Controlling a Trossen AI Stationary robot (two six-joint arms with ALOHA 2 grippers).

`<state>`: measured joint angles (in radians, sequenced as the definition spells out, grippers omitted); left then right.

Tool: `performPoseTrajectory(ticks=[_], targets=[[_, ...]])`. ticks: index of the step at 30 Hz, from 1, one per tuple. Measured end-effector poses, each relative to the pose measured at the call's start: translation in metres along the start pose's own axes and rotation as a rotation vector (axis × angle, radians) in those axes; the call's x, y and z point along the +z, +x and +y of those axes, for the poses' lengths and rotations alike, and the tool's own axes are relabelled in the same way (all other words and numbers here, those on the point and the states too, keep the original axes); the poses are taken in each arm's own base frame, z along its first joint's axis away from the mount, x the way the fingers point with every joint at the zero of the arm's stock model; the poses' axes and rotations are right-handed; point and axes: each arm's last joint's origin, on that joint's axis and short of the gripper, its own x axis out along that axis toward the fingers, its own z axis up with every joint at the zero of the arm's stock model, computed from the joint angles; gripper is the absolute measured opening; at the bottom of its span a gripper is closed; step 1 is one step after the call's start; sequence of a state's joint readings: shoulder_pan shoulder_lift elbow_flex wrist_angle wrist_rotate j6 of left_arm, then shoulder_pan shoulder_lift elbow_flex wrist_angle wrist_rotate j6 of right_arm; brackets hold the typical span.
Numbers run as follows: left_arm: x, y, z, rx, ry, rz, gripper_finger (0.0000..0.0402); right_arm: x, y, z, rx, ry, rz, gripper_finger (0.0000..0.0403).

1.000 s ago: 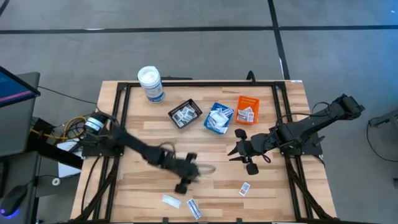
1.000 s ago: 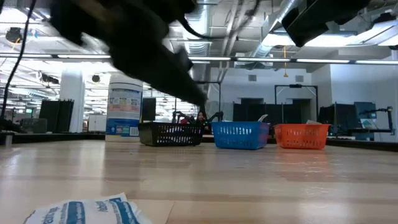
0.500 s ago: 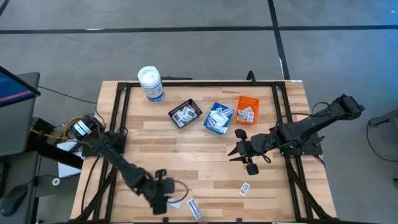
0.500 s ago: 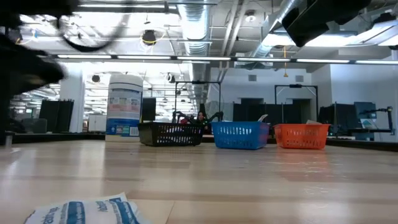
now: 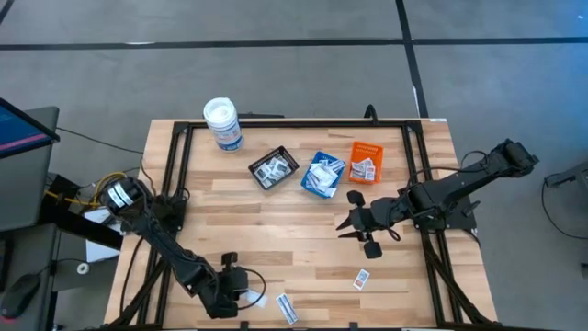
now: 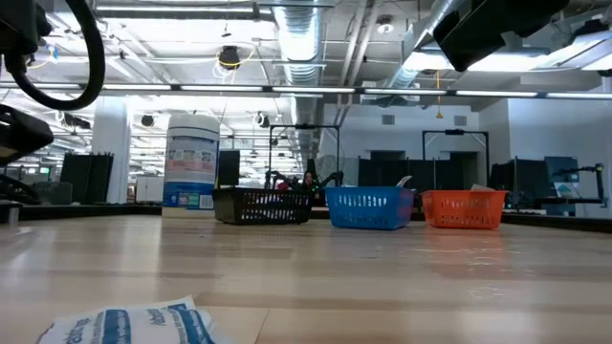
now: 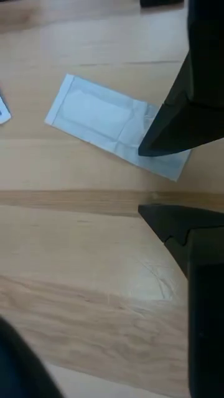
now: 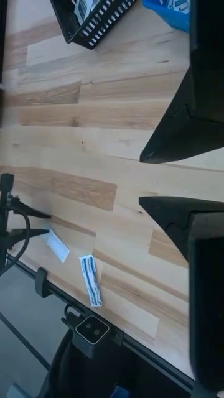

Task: Pick & Place First Aid Supplies
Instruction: Put the blue bandage into the blue bin

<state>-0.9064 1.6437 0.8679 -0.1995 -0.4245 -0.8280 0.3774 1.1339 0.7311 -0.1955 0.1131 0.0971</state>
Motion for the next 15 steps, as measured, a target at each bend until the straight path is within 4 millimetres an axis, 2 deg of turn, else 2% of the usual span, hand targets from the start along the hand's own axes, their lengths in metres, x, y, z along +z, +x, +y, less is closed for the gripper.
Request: performPoseTrajectory(ticks=[7,12,15], targets=[[-0.013,0.001,0.003,-0.004,0.004,0.004,0.0119,0.0,0.0,0.0,0.0,0.0,-0.003,0.0091],[-0.017,0.005,0.014,0.022,-0.009,0.011,0.0051,0.001,0.0,0.0,0.001,0.001,-0.012,0.0091],[-0.016,0.008,0.021,0.096,-0.013,-0.05,0.001,0.002,0.0,0.0,0.001,0.002,-0.02,0.0091]])
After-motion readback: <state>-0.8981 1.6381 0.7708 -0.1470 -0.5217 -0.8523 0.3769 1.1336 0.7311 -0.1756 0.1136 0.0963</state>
